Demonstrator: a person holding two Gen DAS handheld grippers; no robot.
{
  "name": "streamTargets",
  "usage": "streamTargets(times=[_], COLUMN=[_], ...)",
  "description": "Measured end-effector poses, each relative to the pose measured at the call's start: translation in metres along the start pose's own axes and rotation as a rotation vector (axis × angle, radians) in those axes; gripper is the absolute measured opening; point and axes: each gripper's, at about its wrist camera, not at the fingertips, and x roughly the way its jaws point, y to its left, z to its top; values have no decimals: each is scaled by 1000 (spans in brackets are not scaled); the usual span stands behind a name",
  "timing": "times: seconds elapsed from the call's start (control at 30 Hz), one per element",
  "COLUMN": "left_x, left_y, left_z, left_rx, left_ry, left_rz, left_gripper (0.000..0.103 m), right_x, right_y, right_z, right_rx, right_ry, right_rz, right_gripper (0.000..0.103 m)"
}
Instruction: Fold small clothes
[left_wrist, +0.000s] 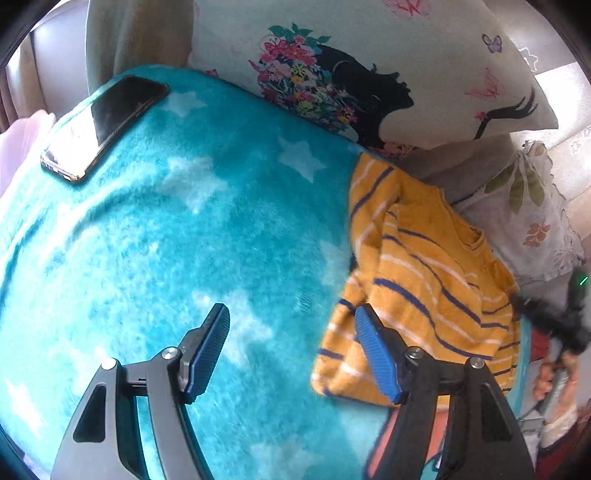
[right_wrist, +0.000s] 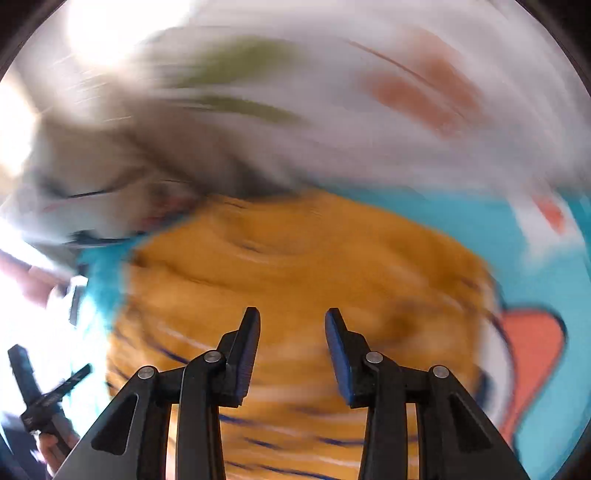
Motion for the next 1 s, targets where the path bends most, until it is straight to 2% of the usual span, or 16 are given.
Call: streamTargets(times=[0.03,0.07,0.1,0.17,0.23,0.27,0.37,0.47,0.63,0.73,0.8,0.87,0.93,1.0], left_x=[1,0,-1,1,5,10,17,27,51,65,73,77,80,83], left_y=[-3,-6,-9,-15,-19,-21,-26,-37,-55,-66,-71,-76,-84,-95], left_z=[-1,-2,-3,-6,-8,-9,-12,-9,4,10,11,12,10,10], left_rx=[-1,1,8,19,9,1,-9,43,93,103,120,142,165,208], left_ry=[1,1,0,9,23,31,23,10,59,80,88,83,89,101], left_rz=[-1,-3,-4,-5,-41,-67,-108,-105,-175,-213,-199,-197,-166,-93], left_gripper=[69,70,70,71,71,71,74,78,79,83,85,89,89,74], right_x=[-6,-15,-26,-51,-65,-72,-67,-50,-24,-6,3,4,5,5], right_y=[-26,-46,-64,-98,-116,-121,-117,-118,-113,-99,-85,-74,-65,-53], right_z=[-2,-6,-13,-34,-58,-70,-104,-129,-130,-121,-112,-103,-98,-99], right_rx=[35,80,143,278,331,334,323,359,429,412,382,354,353,331], right_ry=[-17,-43,-73,-127,-144,-139,-105,-75,-62,-44,-41,-67,-82,-91], right_rz=[-92,-149,-125,40,171,215,267,313,411,443,437,413,396,373], right_gripper=[39,40,44,45,57,59,63,63,64,64,64,69,72,72])
